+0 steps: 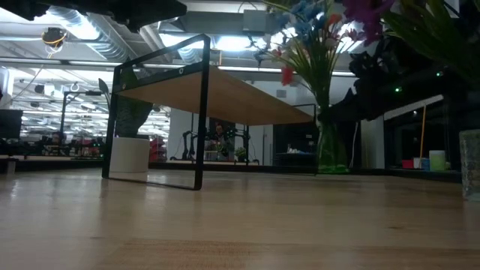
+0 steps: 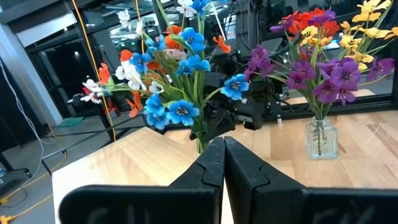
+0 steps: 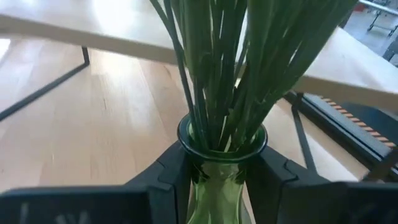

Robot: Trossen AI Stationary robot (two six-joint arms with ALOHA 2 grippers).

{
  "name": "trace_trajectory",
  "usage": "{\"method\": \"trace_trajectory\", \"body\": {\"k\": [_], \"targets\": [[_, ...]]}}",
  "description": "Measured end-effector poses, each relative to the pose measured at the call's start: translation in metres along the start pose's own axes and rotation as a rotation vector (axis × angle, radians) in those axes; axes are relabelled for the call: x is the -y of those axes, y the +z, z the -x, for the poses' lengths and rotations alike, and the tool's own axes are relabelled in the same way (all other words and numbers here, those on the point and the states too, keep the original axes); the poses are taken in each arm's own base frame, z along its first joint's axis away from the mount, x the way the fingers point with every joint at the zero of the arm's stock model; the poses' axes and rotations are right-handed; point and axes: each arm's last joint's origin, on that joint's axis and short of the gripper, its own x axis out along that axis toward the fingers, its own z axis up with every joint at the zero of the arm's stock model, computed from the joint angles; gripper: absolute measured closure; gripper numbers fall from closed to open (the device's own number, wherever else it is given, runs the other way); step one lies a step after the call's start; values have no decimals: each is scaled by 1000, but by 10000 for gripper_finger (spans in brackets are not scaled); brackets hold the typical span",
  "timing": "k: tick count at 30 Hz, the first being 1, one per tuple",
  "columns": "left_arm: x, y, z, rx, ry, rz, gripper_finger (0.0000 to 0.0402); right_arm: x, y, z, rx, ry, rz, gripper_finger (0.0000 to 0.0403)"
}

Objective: Pick and place flowers into a vace then onto a shelf
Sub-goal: Put the green vase on the shelf

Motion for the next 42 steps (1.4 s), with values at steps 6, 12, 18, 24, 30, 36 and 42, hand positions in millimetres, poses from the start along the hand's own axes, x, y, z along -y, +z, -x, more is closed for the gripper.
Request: {"method": "trace_trajectory", "body": {"k": [6, 12, 18, 24, 30, 36, 42], "targets": [[0, 0, 0, 0, 0, 15, 400, 5, 8, 14, -5, -72, 33, 291], [0, 0, 0, 0, 0, 15, 397, 10, 20, 30, 48, -111, 37, 291], [0, 0, 0, 0, 0, 16, 399, 15, 28, 44, 39, -152, 52, 291], [0, 0, 0, 0, 0, 15, 397, 20, 61, 58, 31, -187, 72, 291], [0, 0, 0, 0, 0, 7, 399, 26, 102, 71, 96, -192, 69, 291], [0, 0, 0, 0, 0, -9, 397, 28, 134, 82, 183, -160, 49, 291], [0, 0, 0, 0, 0, -11, 400, 25, 153, 72, 185, -74, 11, 291]]}}
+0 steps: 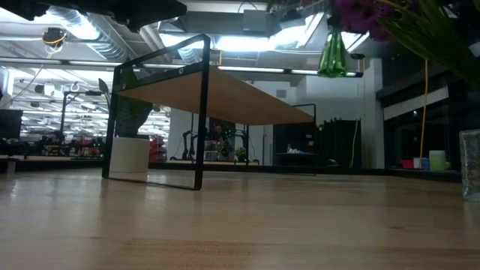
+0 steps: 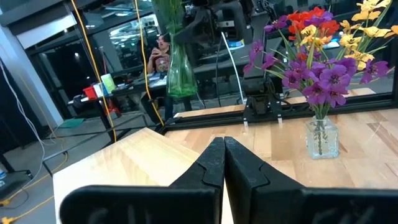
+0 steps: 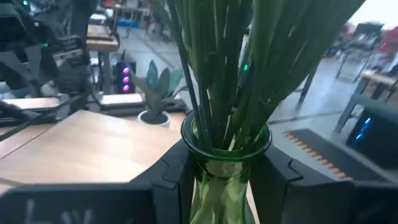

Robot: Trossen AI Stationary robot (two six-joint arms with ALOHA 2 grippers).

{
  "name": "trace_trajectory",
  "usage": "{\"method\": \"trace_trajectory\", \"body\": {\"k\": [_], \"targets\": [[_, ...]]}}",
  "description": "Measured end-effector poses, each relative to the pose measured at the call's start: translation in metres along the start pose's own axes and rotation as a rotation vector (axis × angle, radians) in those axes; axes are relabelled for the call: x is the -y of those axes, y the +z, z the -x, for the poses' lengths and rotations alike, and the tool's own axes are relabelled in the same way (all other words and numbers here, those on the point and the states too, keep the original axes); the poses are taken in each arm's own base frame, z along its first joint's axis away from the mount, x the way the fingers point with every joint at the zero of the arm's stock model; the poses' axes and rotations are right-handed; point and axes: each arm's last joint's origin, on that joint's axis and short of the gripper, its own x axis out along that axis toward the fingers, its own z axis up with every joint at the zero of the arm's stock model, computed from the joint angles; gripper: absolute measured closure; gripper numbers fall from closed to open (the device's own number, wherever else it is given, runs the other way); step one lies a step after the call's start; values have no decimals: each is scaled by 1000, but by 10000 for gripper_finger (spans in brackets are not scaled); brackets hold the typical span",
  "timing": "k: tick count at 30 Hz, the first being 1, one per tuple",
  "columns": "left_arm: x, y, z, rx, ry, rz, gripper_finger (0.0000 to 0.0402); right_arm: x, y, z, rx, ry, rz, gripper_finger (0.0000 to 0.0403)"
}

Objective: Pick and place flowers into a vace then onto a shelf
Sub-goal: Put the green vase on the shelf

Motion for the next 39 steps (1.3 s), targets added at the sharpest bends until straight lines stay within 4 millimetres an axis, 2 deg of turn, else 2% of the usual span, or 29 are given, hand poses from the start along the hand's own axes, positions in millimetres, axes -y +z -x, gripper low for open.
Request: {"method": "trace_trajectory", "body": {"k": [6, 11, 18, 26, 33, 39], "targets": [[0, 0, 0, 0, 0, 0, 394, -7, 10, -37, -74, 13, 15, 291], [0, 0, 0, 2, 1, -13, 396, -11, 20, -68, -41, 4, 5, 291], [0, 1, 0, 7, 0, -56, 400, -14, 6, -109, -23, 37, -2, 291], [2, 1, 0, 24, -67, -56, 395, -8, -7, -130, -6, 96, -20, 291], [2, 1, 0, 24, -67, -56, 399, -7, -19, -146, 10, 78, -8, 291], [2, 1, 0, 24, -67, -56, 396, 10, -26, -153, 0, 18, -50, 291]]}}
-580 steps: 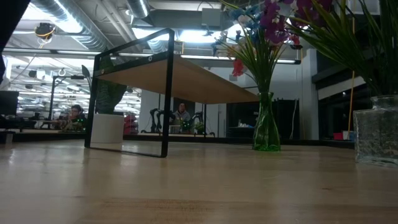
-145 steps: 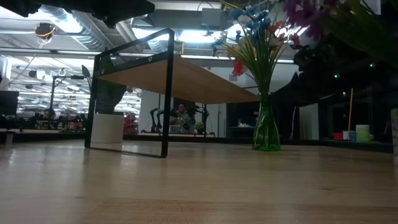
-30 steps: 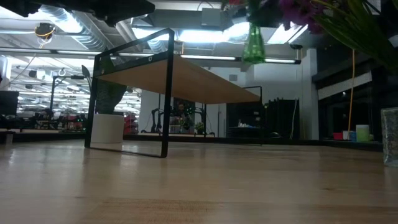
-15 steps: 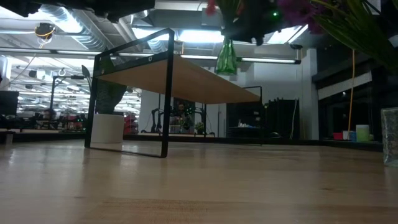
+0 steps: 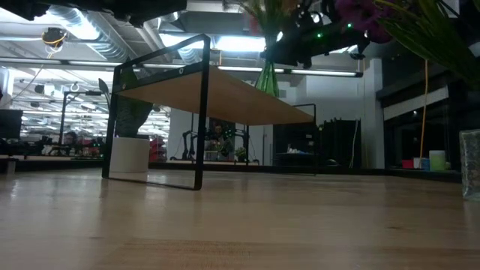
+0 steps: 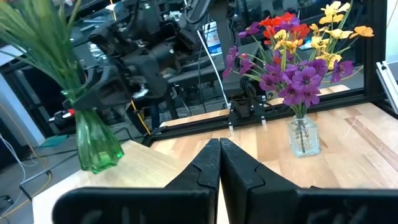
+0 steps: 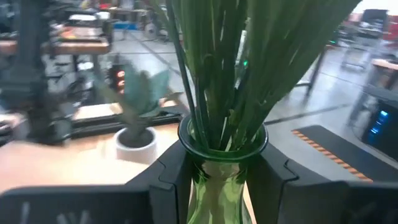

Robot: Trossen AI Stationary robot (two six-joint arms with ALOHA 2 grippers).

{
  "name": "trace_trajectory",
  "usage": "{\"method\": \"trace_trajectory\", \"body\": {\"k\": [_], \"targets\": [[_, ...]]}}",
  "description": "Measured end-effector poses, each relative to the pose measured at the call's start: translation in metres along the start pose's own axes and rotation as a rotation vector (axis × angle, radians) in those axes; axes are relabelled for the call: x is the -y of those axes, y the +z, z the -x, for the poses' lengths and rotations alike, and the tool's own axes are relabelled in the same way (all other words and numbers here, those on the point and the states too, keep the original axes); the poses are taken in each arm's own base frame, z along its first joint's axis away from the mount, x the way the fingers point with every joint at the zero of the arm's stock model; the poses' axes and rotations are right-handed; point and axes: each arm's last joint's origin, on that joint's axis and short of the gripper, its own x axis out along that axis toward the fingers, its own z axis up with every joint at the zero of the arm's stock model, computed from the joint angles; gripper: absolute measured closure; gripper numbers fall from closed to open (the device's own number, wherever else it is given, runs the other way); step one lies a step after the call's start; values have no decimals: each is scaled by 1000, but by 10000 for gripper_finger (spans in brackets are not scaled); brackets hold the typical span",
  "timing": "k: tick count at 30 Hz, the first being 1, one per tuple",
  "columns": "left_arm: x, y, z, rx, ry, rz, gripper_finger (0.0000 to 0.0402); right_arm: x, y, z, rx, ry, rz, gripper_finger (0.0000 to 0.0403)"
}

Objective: Pick and place flowers into a vace then onto a shelf
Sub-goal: Put the green vase on the shelf

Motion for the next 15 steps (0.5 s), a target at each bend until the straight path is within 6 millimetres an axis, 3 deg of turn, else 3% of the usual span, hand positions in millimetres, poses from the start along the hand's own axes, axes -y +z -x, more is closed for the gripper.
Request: {"method": "trace_trajectory", "body": {"k": [6, 15], "targets": [[0, 0, 0, -1, 0, 0, 399, 11, -1, 0, -3, -32, -34, 291], [0, 0, 0, -1, 0, -1, 394, 11, -10, -5, -45, -31, -31, 291]]}}
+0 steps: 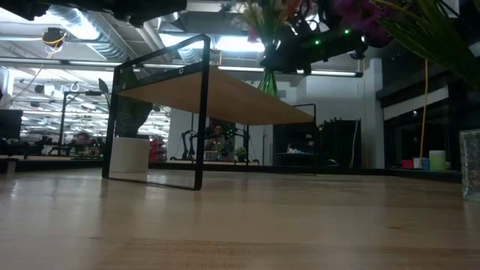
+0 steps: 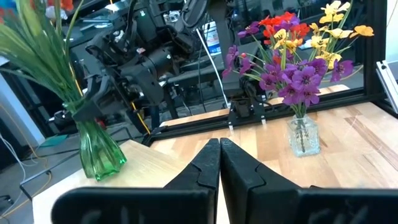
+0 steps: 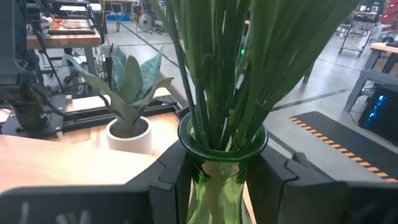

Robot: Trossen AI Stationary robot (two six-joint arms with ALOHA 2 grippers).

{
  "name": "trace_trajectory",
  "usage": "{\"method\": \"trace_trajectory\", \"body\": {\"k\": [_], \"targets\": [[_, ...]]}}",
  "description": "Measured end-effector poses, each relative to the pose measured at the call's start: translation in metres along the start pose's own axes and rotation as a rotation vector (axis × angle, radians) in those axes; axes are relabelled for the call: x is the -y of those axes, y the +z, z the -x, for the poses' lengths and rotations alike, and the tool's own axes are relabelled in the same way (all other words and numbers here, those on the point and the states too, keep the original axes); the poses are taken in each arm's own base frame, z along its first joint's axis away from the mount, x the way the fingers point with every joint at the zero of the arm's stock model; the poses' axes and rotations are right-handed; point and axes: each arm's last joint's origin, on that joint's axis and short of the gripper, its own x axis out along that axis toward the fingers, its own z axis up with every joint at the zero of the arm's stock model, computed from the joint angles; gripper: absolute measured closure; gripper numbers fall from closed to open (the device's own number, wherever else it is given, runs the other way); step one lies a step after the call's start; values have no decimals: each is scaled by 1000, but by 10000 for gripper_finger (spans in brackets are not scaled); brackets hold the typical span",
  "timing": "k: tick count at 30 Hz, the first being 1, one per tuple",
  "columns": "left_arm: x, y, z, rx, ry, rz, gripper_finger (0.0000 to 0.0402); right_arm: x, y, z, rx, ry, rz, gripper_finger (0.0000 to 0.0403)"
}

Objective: Pick and place flowers into a vace then onto a shelf
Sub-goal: Put the green vase on the shelf

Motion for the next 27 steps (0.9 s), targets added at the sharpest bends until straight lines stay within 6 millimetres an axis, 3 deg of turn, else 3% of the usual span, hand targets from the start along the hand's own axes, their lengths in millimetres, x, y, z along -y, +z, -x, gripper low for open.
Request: {"method": "trace_trajectory", "body": {"k": [16, 23, 27], "targets": [[0, 0, 0, -1, -1, -1, 396, -2, -9, -9, 0, 45, -15, 289], [0, 0, 0, -1, -1, -1, 399, -2, -9, -9, -7, 45, -14, 180], [0, 0, 0, -4, -2, -2, 394, -2, -10, -9, -8, 45, -13, 152]]}}
